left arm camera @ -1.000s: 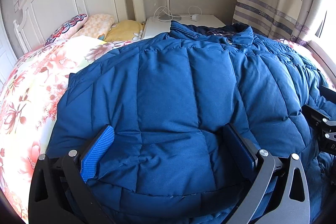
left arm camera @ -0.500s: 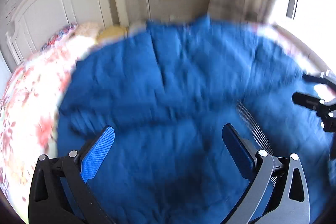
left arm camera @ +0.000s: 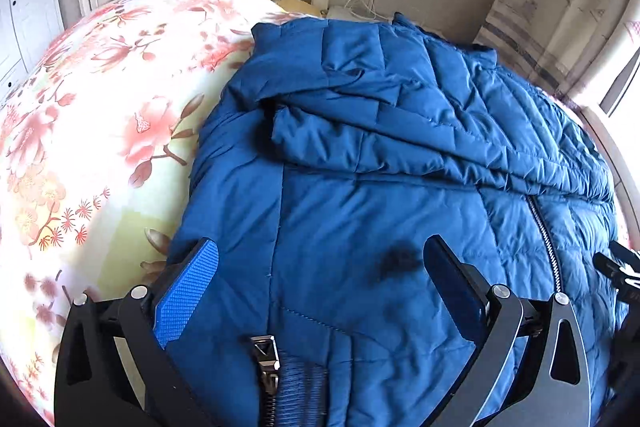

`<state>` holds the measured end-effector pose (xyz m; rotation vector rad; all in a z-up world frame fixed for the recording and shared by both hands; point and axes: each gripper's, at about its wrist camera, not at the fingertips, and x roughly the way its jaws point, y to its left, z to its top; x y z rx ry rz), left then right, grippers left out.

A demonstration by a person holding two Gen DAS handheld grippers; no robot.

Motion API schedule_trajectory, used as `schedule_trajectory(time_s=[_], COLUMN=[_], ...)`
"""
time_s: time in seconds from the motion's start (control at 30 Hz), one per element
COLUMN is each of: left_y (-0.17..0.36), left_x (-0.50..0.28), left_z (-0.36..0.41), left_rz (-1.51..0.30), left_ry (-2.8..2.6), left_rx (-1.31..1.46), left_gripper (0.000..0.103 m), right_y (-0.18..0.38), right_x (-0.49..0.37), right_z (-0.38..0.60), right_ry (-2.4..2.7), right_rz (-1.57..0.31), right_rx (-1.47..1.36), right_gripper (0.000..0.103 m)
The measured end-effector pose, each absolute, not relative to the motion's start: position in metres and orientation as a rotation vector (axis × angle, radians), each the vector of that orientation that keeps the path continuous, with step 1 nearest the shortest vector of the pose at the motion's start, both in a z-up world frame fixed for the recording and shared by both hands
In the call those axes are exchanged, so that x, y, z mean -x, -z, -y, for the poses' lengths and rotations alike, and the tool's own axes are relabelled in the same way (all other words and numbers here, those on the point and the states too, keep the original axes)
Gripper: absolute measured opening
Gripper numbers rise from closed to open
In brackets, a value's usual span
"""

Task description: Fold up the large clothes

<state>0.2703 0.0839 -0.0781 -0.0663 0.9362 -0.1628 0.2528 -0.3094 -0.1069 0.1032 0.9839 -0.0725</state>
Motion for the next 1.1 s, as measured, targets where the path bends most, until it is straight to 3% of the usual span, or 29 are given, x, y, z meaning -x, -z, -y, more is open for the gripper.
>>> schedule_trajectory(time_s=[0.27,0.4,0.63,0.73,0.87,1.1], left_y=[0.051,0.080,0.066,0.069,0.088,0.062], left_x=[-0.206,-0.201,-0.177,-0.158,-0.143,-0.092], left_z=[-0.057,-0.028,-0.053,-0.063,-0.085,-0.092], left_rz=[-0.772,-0.881,-0.857,-0.854,-0.857,-0.760], left_ry=[0.236,0.279,0.262,0.276,0.274,0.304], left_rx=[-0.049,-0.242,-0.164,-0.189,-0.166,-0.122], left_gripper=[0.098,0.098,0.098,0.098,0.099,0.098], right_y=[0.079,0.109,0.089,0.106,0.105,0.079], right_x=[-0.198,-0.195,-0.153,-0.130,-0.116,-0.075], right_z=[0.255,0.231,0.239,0.236,0.238,0.201], right_ry=[-0.081,-0.089,-0.138,-0.177,-0.157,-0.205], right_rz=[-0.844,-0.945,-0.895,-0.931,-0.878,-0.767], right_rx=[0.053,0.166,0.075,0.123,0.114,0.150], right_gripper=[0.100,0.100,0.100,0.100,0.100,0.100])
